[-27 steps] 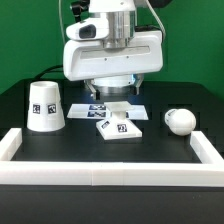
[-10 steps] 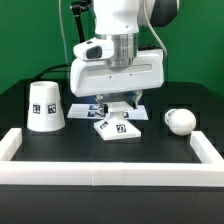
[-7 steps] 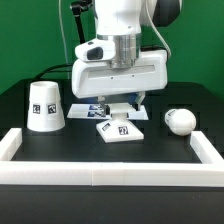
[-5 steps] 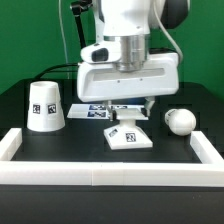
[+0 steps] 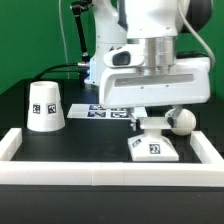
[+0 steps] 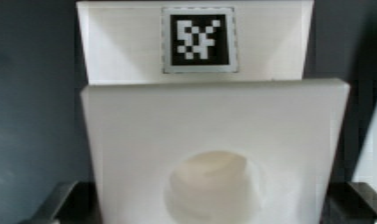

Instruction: Assemble lamp

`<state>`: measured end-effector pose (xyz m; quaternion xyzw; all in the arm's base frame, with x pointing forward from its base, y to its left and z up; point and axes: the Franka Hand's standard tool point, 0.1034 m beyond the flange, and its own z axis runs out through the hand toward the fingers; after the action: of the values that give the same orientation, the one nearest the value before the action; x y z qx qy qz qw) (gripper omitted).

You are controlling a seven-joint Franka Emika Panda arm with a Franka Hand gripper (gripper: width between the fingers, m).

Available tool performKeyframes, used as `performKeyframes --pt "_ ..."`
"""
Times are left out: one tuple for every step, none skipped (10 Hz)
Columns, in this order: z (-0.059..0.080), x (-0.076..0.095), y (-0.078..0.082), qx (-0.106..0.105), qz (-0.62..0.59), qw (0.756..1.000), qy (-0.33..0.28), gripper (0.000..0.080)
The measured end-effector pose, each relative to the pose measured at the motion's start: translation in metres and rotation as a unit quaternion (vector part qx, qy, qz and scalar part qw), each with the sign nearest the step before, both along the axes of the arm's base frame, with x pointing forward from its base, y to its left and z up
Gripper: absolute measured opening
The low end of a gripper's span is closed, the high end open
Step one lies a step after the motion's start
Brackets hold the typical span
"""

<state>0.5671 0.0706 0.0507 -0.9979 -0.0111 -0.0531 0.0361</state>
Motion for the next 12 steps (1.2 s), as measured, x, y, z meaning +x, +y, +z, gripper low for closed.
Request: performKeyframes --pt "0.000 0.012 0.006 0.003 -0.010 1.000 -0.006 0.0537" --pt "0.000 0.024 0.010 0.005 -0.017 1.000 -0.012 0.0537" --pt "0.000 0.034 0.013 0.007 -0.016 1.000 -0.018 0.0537" --pt "0.001 0.040 0.017 0.007 -0.014 1.000 -0.022 0.0537" --pt "0.001 0.042 0.021 0.008 -0.011 1.000 -0.024 0.0537" --pt "0.001 0.042 0.026 0.007 -0.002 1.000 -0.025 0.0537" --pt "0.001 0.041 0.031 0.004 0.016 1.000 -0.026 0.0537" --pt "0.001 0.042 0.030 0.001 0.028 0.999 -0.028 0.0537" --pt "0.001 0.042 0.030 0.002 0.025 0.999 -0.028 0.0537" --pt "0.001 0.041 0.030 0.002 0.025 0.999 -0.027 0.0537" --pt "0.001 0.041 0.030 0.002 0.025 0.999 -0.027 0.0662" --pt "0.001 0.041 0.030 0.002 0.025 0.999 -0.027 0.0689"
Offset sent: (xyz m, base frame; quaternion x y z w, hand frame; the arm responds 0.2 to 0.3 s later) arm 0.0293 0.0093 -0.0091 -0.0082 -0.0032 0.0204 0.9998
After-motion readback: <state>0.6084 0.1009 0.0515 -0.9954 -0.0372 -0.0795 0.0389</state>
